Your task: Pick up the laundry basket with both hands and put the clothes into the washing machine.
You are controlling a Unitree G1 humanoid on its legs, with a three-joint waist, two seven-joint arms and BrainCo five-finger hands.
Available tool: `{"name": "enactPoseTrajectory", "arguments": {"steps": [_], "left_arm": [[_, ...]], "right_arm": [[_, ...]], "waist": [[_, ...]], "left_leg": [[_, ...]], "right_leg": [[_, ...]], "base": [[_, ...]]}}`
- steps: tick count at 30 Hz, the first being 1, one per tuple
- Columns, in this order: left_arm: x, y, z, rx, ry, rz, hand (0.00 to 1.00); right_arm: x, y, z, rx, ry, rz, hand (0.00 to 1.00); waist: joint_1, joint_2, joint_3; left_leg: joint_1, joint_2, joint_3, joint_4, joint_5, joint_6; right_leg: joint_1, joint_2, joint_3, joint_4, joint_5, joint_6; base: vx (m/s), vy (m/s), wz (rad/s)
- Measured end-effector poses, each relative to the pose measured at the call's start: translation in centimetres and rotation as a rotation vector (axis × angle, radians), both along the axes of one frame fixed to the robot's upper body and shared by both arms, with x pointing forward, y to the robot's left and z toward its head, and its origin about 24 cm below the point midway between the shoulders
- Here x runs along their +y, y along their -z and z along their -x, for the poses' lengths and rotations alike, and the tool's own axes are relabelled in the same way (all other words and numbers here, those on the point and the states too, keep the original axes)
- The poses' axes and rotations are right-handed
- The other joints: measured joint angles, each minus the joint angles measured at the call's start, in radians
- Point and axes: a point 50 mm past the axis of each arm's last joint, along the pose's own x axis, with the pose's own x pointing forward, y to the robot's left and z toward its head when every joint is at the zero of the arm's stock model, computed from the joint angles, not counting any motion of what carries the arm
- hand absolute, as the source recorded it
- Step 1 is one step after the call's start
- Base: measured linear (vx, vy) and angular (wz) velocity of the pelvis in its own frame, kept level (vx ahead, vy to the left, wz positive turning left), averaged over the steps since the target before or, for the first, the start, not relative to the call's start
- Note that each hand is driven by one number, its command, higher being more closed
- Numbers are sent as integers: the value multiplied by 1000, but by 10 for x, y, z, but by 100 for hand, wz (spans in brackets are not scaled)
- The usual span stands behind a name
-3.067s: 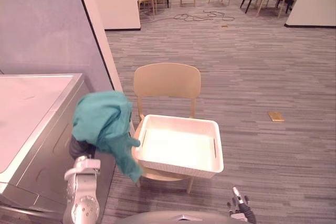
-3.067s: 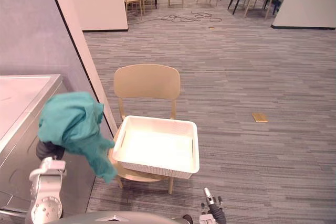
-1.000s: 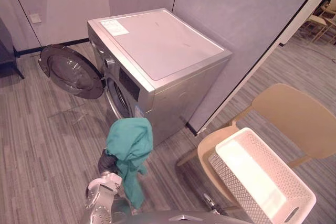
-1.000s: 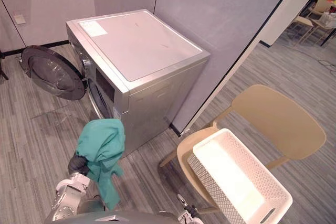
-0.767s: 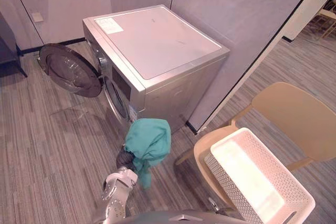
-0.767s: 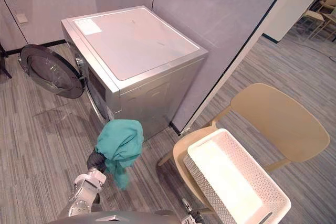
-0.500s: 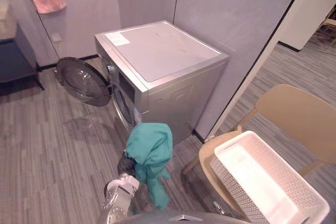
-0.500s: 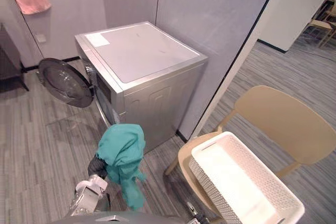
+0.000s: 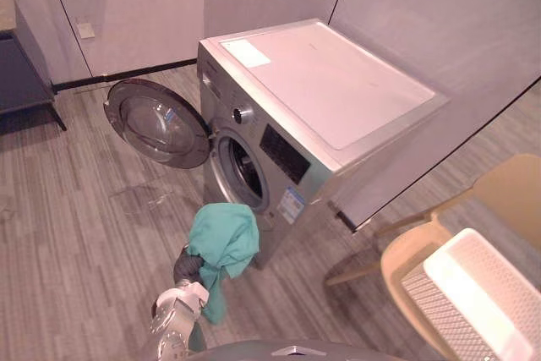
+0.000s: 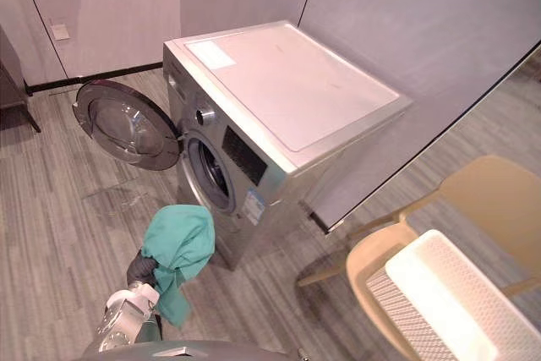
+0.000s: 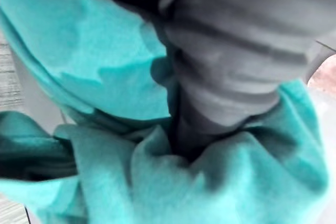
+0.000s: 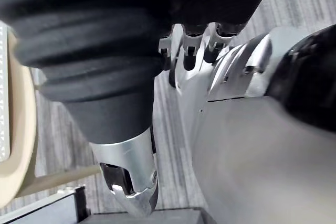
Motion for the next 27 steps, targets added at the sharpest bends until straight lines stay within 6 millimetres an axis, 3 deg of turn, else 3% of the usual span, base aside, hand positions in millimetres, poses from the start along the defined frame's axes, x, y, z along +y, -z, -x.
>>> {"name": "enactPoseTrajectory", "arguments": {"steps": [1,2,3,5,7,9,11,12,13,15,17,19,21,22,24,27], "left_arm": [[1,-1,-1,-6,17,-12,100],[2,0,-1,-5,17,-18,100],[3,1,2,3,15,-21,100],[4,4,9,20,6,-19,100],[2,0,7,2,3,-12,100],[-4,-5,2,-24,5,9,100],[-13,-7,-2,-35,10,37,100],[-23,-10,-6,-48,22,62,100],[-34,-11,-8,-46,42,91,100],[-48,-17,-14,-70,70,122,100],[-54,-24,-21,-100,101,130,100],[-52,-28,-26,-121,96,134,100],[-50,-27,-22,-116,76,146,100],[-45,-27,-17,-113,52,154,100],[-42,-23,-11,-93,39,150,100],[-36,-13,-1,-40,20,134,100]], "right_arm": [[-2,-1,-6,-22,5,8,0],[0,-1,-7,-27,2,2,0],[0,-1,-7,-31,0,3,0],[-2,-5,-17,-74,-49,27,0],[-1,-11,-37,-155,-123,56,0],[3,-17,-55,-232,-138,67,0],[8,-18,-58,-254,-121,64,0],[9,-18,-58,-262,-104,59,0],[6,-19,-58,-263,-98,68,0],[0,-22,-61,-279,-96,89,0],[2,-23,-65,-297,-95,90,0],[6,-24,-70,-302,-133,86,0],[5,-27,-80,-322,-175,95,0],[6,-27,-84,-328,-191,94,0],[7,-27,-86,-324,-221,95,0],[3,-22,-79,-268,-239,92,0]], "waist": [[-15,31,4],[-19,36,8],[-19,39,11],[-15,53,23],[-14,45,26],[-17,29,35],[-31,24,35],[-32,12,35],[-37,39,35],[-35,69,36],[-33,69,44],[-12,53,70],[13,66,68],[19,69,69],[28,67,69],[29,60,68]], "left_leg": [[46,-16,27,-64,18,38],[77,-26,38,-96,26,50],[137,-38,60,-147,35,62],[277,-36,122,-251,48,73],[360,-35,199,-321,43,85],[414,-31,283,-373,38,80],[436,-31,319,-388,31,69],[449,-35,327,-381,20,52],[461,-16,320,-378,10,38],[485,10,324,-367,8,25],[483,46,320,-228,14,16],[366,116,244,172,92,56],[270,136,185,380,98,63],[224,150,181,403,90,58],[177,177,169,310,78,73],[163,172,9,29,73,70]], "right_leg": [[-60,5,-17,116,-26,-58],[-82,11,-42,183,-87,-88],[-103,33,-69,268,-174,-93],[-137,140,-119,422,-371,-62],[-236,244,-204,542,-502,-54],[-289,326,-320,503,-562,-33],[-271,350,-406,336,-550,-51],[-243,360,-421,223,-492,-102],[-209,393,-421,186,-475,-130],[-176,422,-421,164,-482,-133],[-121,434,-417,154,-502,-146],[-33,444,-389,153,-540,-164],[-10,448,-332,154,-560,-153],[-2,447,-291,145,-564,-138],[-3,444,-244,131,-568,-111],[-22,418,-152,161,-586,-73]], "base": [[206,341,-11],[191,324,-17],[135,239,-33],[131,228,-72],[65,65,-103],[49,-46,-100],[120,-91,-46],[231,-130,-17],[252,-130,-16],[286,-104,-16],[286,-100,-11],[209,-74,-32],[176,50,-81],[155,100,-90],[172,151,-78],[222,243,-73]]}}
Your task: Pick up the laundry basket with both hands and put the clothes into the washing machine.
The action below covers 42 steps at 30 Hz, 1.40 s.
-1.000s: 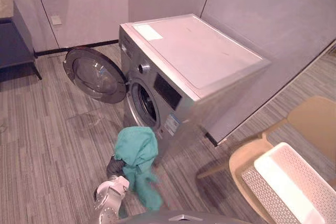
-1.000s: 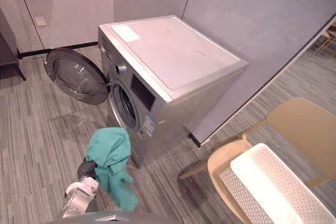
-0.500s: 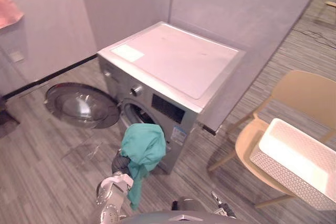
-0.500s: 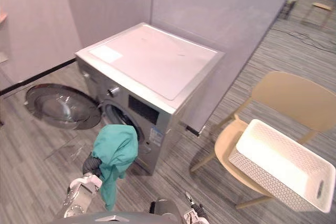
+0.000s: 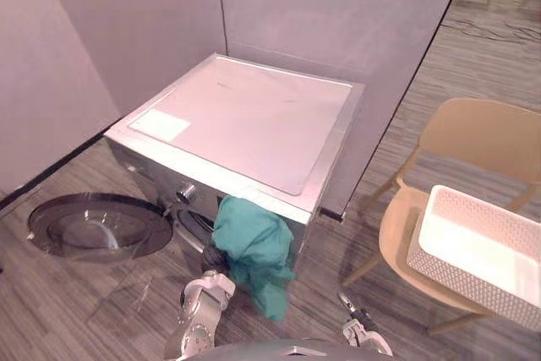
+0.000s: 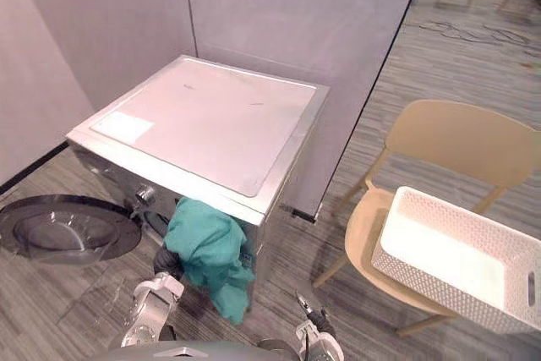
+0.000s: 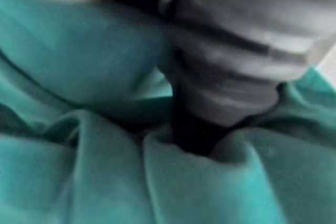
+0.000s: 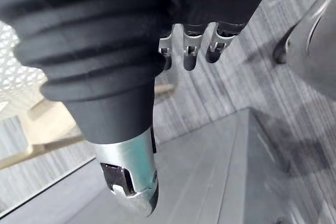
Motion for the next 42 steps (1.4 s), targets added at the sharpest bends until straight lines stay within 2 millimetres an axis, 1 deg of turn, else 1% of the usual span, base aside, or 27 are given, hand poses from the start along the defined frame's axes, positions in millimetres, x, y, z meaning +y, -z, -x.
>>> {"name": "enactPoseTrajectory", "arguments": {"steps": [1,2,4,5,6,7,8,9,11,12,13,14,15,16,17,19,21,22,24,27,29,31,35,36,39,41,42], "left_arm": [[1,2,1,7,-2,-4,100],[4,6,3,26,5,-16,100],[3,10,6,45,21,-22,100],[2,14,11,67,30,-24,100],[0,19,14,91,41,-24,100],[3,21,15,99,51,-41,100],[14,25,15,111,65,-84,100],[19,25,14,109,73,-108,100],[21,22,8,88,86,-124,100],[22,19,2,67,93,-132,100],[23,15,-1,47,102,-140,100],[23,13,-2,37,105,-143,100],[25,10,-3,19,101,-151,100],[27,8,-4,4,93,-159,100],[28,7,-5,-2,89,-161,100],[31,6,-2,-3,73,-162,100],[29,6,-1,-1,68,-158,100],[26,7,-1,1,61,-144,100],[22,9,0,16,50,-124,100],[23,16,3,54,47,-124,100],[24,19,4,66,49,-128,100],[23,24,2,87,60,-134,100],[15,12,-10,26,80,-122,100],[15,4,-16,-12,80,-122,100],[14,-13,-26,-84,67,-120,100],[10,-22,-37,-121,72,-119,100],[8,-26,-43,-136,71,-119,100]], "right_arm": [[-1,1,1,9,-9,6,0],[-4,3,5,46,-39,20,0],[-6,6,11,74,-42,23,0],[-9,7,18,103,-55,29,0],[-13,10,28,139,-50,31,0],[-11,12,35,158,-30,14,0],[2,17,43,180,8,-45,0],[7,19,49,199,41,-74,0],[6,20,56,211,86,-87,0],[6,21,61,217,113,-90,0],[4,20,60,208,118,-81,0],[2,19,59,196,116,-74,0],[-1,17,55,177,107,-61,0],[-2,15,52,161,89,-53,0],[-1,16,53,165,83,-55,0],[1,16,52,164,62,-55,0],[1,15,50,164,22,-46,0],[0,15,49,166,-4,-34,0],[2,15,47,165,-47,-26,0],[6,15,44,151,-100,-34,0],[9,15,45,151,-130,-41,0],[8,15,41,140,-139,-35,0],[2,6,13,56,-177,8,0],[1,-1,-3,-5,-193,29,0],[6,-20,-42,-155,-260,65,0],[10,-33,-64,-247,-277,73,0],[11,-44,-76,-312,-283,85,0]], "waist": [[-2,-1,1],[-5,-3,1],[-3,0,-1],[-2,13,-7],[-4,30,-25],[-14,9,-32],[-21,-41,-38],[-28,-62,-48],[-34,-57,-50],[-33,-56,-51],[-25,-50,-59],[-18,-44,-63],[-5,-33,-70],[-3,-22,-70],[-4,-22,-70],[-1,-25,-68],[6,-27,-70],[8,-27,-70],[7,-43,-76],[-3,-51,-79],[-2,-62,-69],[-2,-51,-34],[1,-25,68],[4,-26,117],[5,-36,175],[4,-44,219],[4,-34,240]], "left_leg": [[2,-7,-54,-59,1,-1],[3,-56,-244,-174,9,-17],[8,-80,-321,-222,24,-40],[26,-91,-346,-279,75,-83],[40,-94,-336,-299,60,-224],[39,-122,-331,-296,21,-233],[18,-187,-299,-251,-1,-202],[-12,-215,-288,-201,-24,-171],[-35,-242,-281,-175,-36,-144],[-40,-263,-262,-173,-37,-110],[-42,-278,-225,-174,-38,-79],[-42,-282,-204,-175,-40,-63],[-33,-287,-167,-196,-32,-35],[-17,-288,-146,-225,-19,-11],[-6,-291,-137,-244,-10,-1],[74,-298,-85,-346,30,19],[110,-308,-39,-409,47,32],[112,-310,-18,-419,51,33],[119,-310,8,-426,58,28],[126,-312,16,-482,109,18],[120,-320,11,-480,126,14],[106,-312,-12,-432,121,8],[-12,-286,-42,-274,91,-1],[-61,-274,-38,-200,69,-3],[-248,-229,9,-17,0,-3],[-323,-192,65,44,-3,-3],[-374,-157,87,100,-15,-1]], "right_leg": [[-5,-11,16,10,-9,14],[-23,-51,74,37,-34,60],[-26,-83,107,42,-47,100],[-16,-106,134,31,-55,146],[2,-128,152,3,-61,193],[11,-160,162,-14,-59,207],[25,-226,189,-60,-5,232],[37,-251,203,-114,81,238],[34,-271,211,-151,200,241],[23,-290,221,-164,290,230],[-9,-308,232,-166,371,190],[-28,-314,225,-166,412,145],[-66,-329,182,-170,493,53],[-91,-326,103,-132,488,22],[-102,-318,57,-93,450,28],[-122,-252,-66,100,261,42],[-117,-205,-164,179,175,34],[-98,-184,-221,160,136,29],[-62,-166,-240,65,117,34],[-26,-161,-267,-62,110,37],[20,-151,-273,-157,95,62],[42,-144,-295,-161,85,74],[-63,-151,-318,29,9,50],[-119,-158,-306,125,-28,41],[-346,-174,-240,368,-125,27],[-458,-183,-205,452,-141,14],[-516,-183,-198,509,-150,4]], "base": [[326,469,-97],[266,444,-80],[232,470,-65],[317,769,-53],[268,658,-36],[281,764,-17],[188,560,0],[206,673,-4],[78,474,1],[17,596,-24],[-11,487,-43],[-25,569,-79],[-19,425,-77],[-14,326,-68],[-22,304,-51],[-49,223,-55],[-72,105,-67],[-67,75,-66],[9,1,-49],[5,-63,-13],[-21,-132,13],[-82,-121,32],[-195,-57,26],[-300,-48,-8],[-374,-43,-35],[-302,-40,-35],[-226,-41,-34]]}}
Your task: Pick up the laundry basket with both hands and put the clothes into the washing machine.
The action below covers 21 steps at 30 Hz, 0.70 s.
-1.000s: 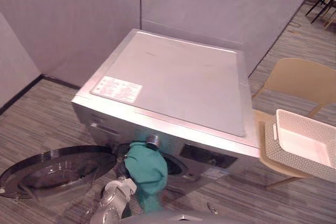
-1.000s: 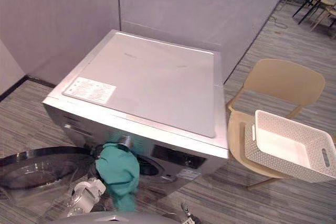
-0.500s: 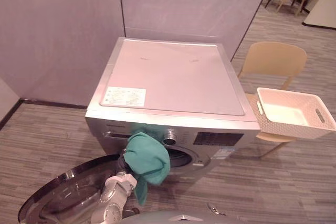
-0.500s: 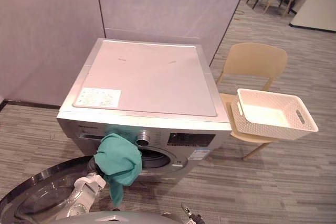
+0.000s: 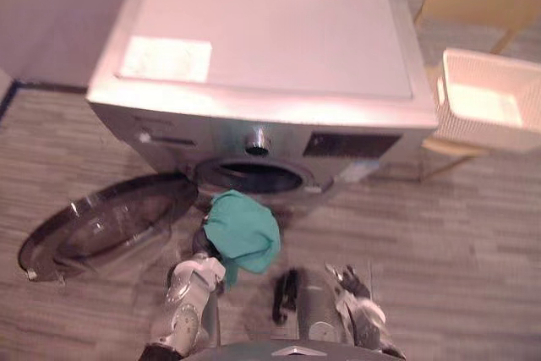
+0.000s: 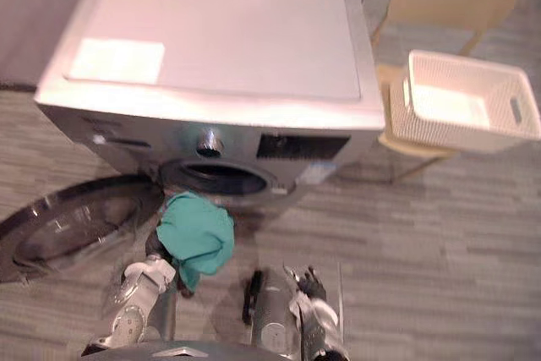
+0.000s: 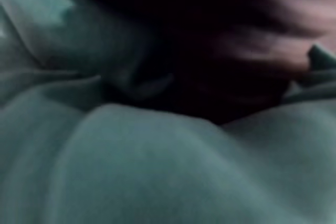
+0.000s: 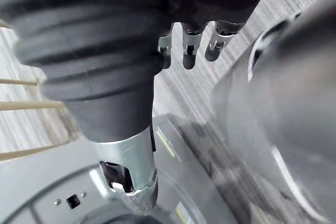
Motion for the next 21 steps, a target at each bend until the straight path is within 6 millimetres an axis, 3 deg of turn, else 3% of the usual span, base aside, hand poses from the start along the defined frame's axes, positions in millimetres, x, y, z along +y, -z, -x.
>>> {"name": "enactPoseTrajectory", "arguments": {"steps": [3,5,10,14,20,21], "left_arm": [[-9,-16,-21,-56,5,1,100],[-14,-31,-45,-98,-1,-17,100],[-16,-70,-87,-202,-54,-44,100],[0,-125,-128,-333,-179,-32,100],[31,-190,-167,-430,-307,-9,100],[37,-210,-174,-466,-321,1,100]], "right_arm": [[4,-22,-25,-122,28,-10,0],[9,-40,-43,-223,44,-30,0],[15,-67,-61,-352,75,-66,0],[18,-92,-74,-475,105,-110,0],[16,-100,-78,-519,123,-108,0],[15,-102,-79,-526,128,-108,0]], "waist": [[-3,0,32],[-4,-3,56],[-14,-5,87],[-30,-8,127],[-58,-30,161],[-66,-34,172]], "left_leg": [[-116,30,18,93,-13,3],[-194,54,37,133,-13,4],[-311,113,60,217,-38,8],[-418,188,84,304,-78,19],[-503,252,113,371,-129,33],[-521,256,113,378,-133,37]], "right_leg": [[-143,2,41,112,-20,-10],[-243,14,70,160,-18,-14],[-384,54,108,214,-3,-13],[-508,120,155,240,27,-13],[-606,171,195,244,46,13],[-621,173,196,242,49,18]], "base": [[-181,-40,-27],[-120,-16,-31],[-51,-7,-38],[-5,25,-58],[28,57,-41],[5,59,-15]]}}
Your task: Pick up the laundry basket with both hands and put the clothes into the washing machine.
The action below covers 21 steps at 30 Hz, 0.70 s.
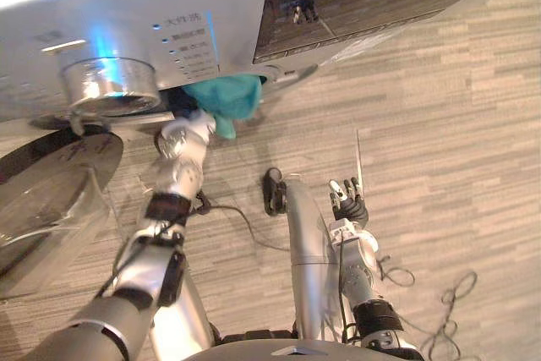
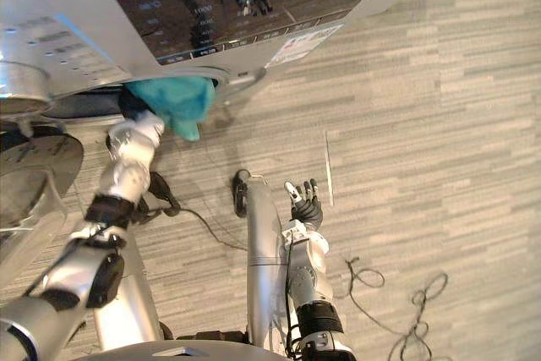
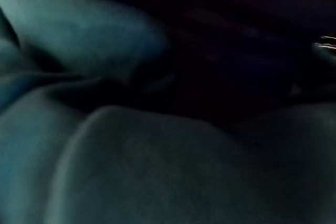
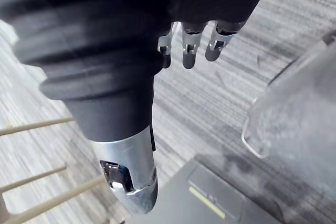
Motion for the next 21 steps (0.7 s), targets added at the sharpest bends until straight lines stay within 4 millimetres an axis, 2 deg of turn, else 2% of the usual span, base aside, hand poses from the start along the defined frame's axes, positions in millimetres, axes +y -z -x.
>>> {"name": "enactPoseTrajectory", "arguments": {"steps": [3,4,5,6,7,8,10,12,13,16,17,19,21], "left_arm": [[12,-55,-9,-112,-16,2,100],[15,-77,-10,-161,-20,-1,100],[16,-87,-10,-182,-23,-9,100],[20,-109,-10,-225,-36,-35,100],[26,-133,-6,-276,-55,-62,100],[29,-145,-4,-302,-66,-74,100],[41,-195,11,-420,-126,-125,100],[42,-212,22,-520,-153,-108,100],[42,-214,21,-511,-162,-123,100],[49,-218,20,-490,-186,-125,100],[54,-229,26,-513,-206,-113,100],[55,-240,31,-535,-225,-132,100],[49,-260,42,-585,-247,-175,100]], "right_arm": [[1,-8,-7,-38,5,-5,0],[0,-11,-7,-56,19,-15,0],[0,-13,-7,-63,21,-17,0],[0,-14,-7,-71,24,-21,0],[0,-13,-7,-71,22,-22,0],[0,-13,-6,-69,25,-23,0],[-2,-2,3,-43,45,-49,0],[-2,7,12,-13,54,-64,0],[-8,20,23,34,78,-78,0],[-17,36,36,103,119,-88,0],[-25,43,42,139,150,-88,0],[-31,45,45,145,177,-93,0],[-41,48,52,150,229,-118,0]], "waist": [[-20,-5,30],[-19,-6,44],[-19,-6,46],[-20,-10,48],[-20,-18,53],[-20,-19,54],[-25,-18,55],[-32,-26,59],[-28,-27,59],[-29,-27,59],[-26,-29,62],[-18,-27,64],[-15,-26,66]], "left_leg": [[-44,5,4,12,-9,15],[-55,8,12,16,-14,20],[-63,9,15,17,-16,24],[-71,14,30,18,-19,30],[-71,21,47,19,-22,35],[-71,26,56,19,-24,39],[-71,35,71,20,-27,43],[-70,39,83,20,-30,49],[-69,44,93,24,-35,57],[-69,47,116,25,-36,60],[-73,56,142,27,-35,65],[-88,61,151,29,-31,73],[-122,63,155,34,-20,92]], "right_leg": [[-38,1,3,-10,12,13],[-50,2,9,-13,16,19],[-58,3,11,-16,19,23],[-73,6,20,-23,28,27],[-83,15,37,-31,38,35],[-86,18,41,-38,43,37],[-88,30,58,-60,60,50],[-93,33,65,-67,67,53],[-98,34,67,-65,72,53],[-117,37,86,-65,89,54],[-141,46,108,-69,111,57],[-162,53,118,-73,126,60],[-197,53,121,-73,147,61]], "base": [[-1,65,-12],[-3,75,-16],[1,72,-19],[3,66,-27],[2,54,-32],[-1,40,-37],[-2,51,-30],[-11,53,-16],[-24,32,-11],[-51,29,-16],[-60,29,-27],[-61,30,-24],[-76,40,-7]]}}
